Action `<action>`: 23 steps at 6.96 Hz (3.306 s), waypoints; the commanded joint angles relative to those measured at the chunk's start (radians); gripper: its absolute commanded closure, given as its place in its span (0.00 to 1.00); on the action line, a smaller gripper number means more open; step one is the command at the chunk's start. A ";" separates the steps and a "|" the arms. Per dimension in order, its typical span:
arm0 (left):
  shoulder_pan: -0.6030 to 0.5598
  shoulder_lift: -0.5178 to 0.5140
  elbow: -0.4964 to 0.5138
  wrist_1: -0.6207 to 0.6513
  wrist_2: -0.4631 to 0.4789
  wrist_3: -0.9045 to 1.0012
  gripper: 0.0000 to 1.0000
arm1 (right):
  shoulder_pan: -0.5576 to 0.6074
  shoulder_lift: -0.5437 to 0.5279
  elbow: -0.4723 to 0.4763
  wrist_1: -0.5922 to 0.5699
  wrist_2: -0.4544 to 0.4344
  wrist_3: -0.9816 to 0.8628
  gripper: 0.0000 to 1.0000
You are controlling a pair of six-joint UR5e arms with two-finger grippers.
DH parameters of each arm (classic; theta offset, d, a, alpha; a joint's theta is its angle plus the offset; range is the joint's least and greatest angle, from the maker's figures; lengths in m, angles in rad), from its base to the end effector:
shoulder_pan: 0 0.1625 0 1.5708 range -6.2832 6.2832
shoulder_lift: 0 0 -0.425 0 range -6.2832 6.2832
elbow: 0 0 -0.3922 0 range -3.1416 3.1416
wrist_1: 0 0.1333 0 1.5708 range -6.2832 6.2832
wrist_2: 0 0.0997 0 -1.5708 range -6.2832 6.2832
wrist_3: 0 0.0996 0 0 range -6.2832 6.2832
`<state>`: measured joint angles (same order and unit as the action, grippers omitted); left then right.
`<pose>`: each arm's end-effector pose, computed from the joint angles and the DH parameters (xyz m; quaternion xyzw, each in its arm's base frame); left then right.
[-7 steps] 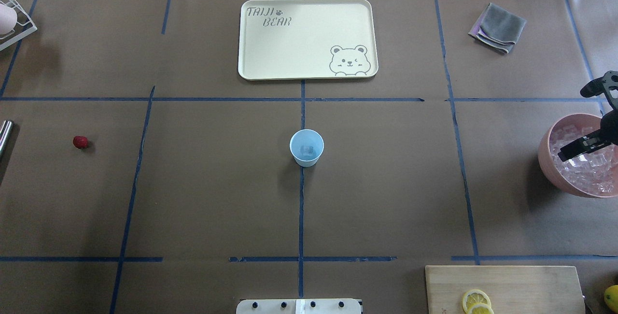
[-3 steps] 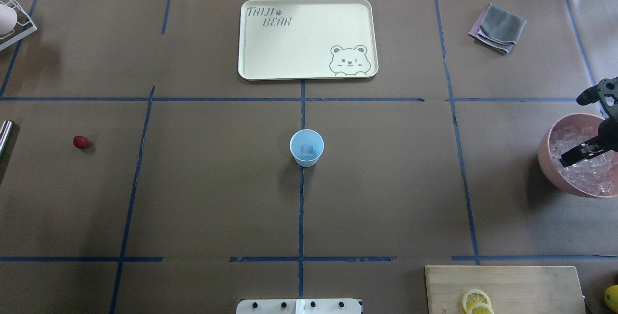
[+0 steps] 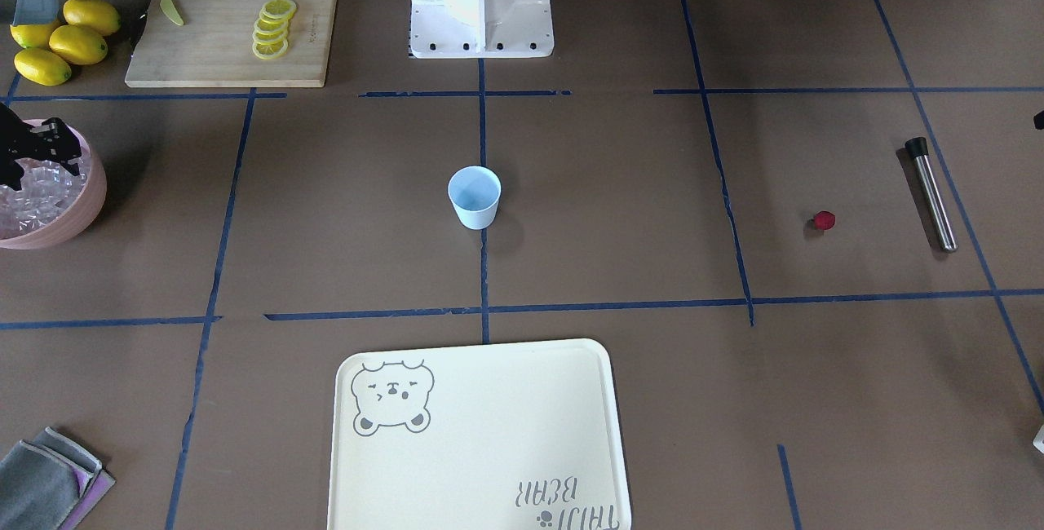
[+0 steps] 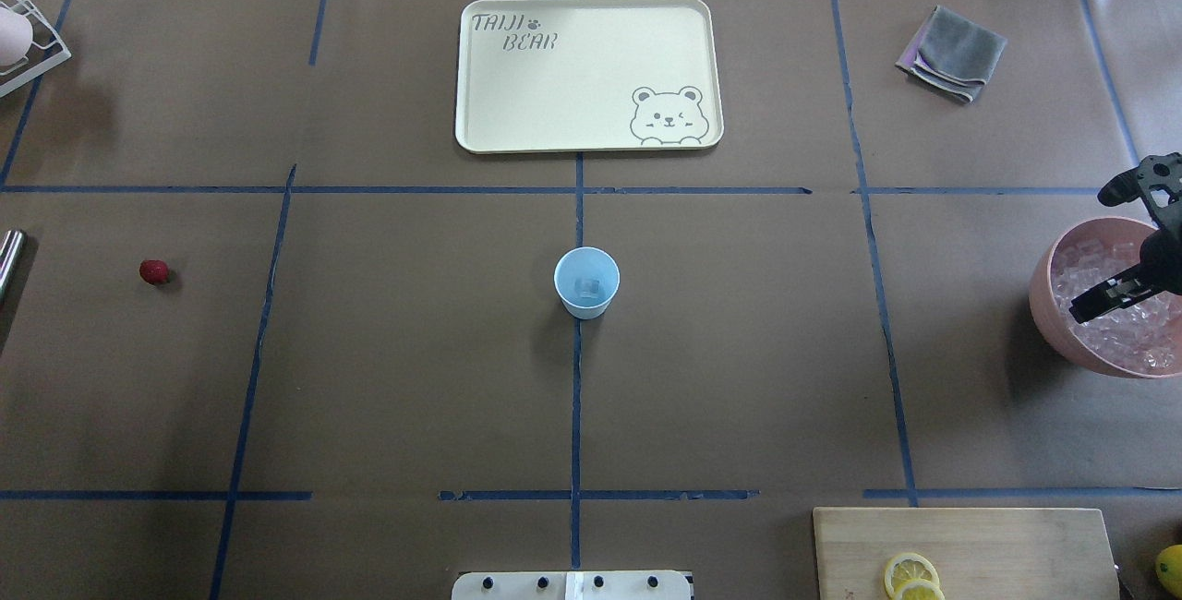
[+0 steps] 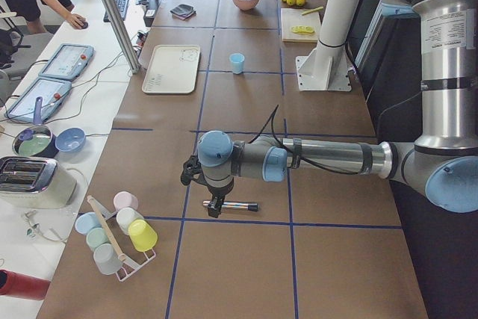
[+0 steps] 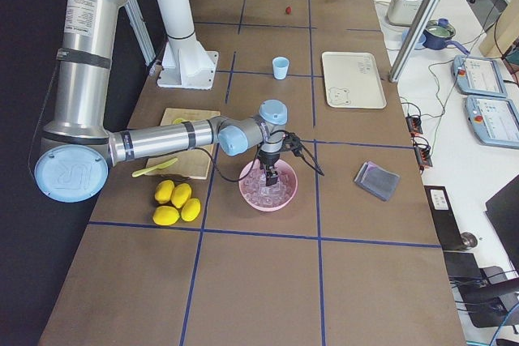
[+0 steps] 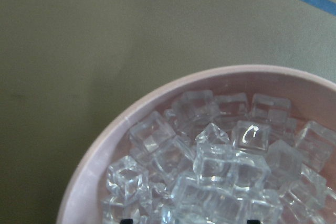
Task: Mash ice and strawberries in cup
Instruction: 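Lower the right gripper into the bowl and grasp another ice cube, then carry the ice cube to the blue cup and release it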
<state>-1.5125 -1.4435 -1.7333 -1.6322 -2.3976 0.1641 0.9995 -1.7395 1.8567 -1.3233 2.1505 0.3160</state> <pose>-0.0341 -0.4465 0.6278 0.0654 0.3984 0.1208 0.9069 -0.1722 -0.4136 0.5779 0.0363 -0.3284 -0.1714 0.9281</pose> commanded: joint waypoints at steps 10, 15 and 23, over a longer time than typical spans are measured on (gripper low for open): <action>0.000 0.000 -0.002 0.002 0.000 0.000 0.00 | -0.042 0.312 0.234 -0.203 0.101 0.478 1.00; 0.002 0.002 0.000 0.000 0.000 0.002 0.00 | -0.373 0.840 -0.107 -0.118 -0.154 1.128 1.00; 0.002 0.000 -0.002 0.000 0.000 0.002 0.00 | -0.470 0.848 -0.226 0.073 -0.228 1.223 0.01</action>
<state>-1.5120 -1.4427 -1.7356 -1.6322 -2.3978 0.1657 0.5287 -0.8896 1.6217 -1.2489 1.9201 1.5404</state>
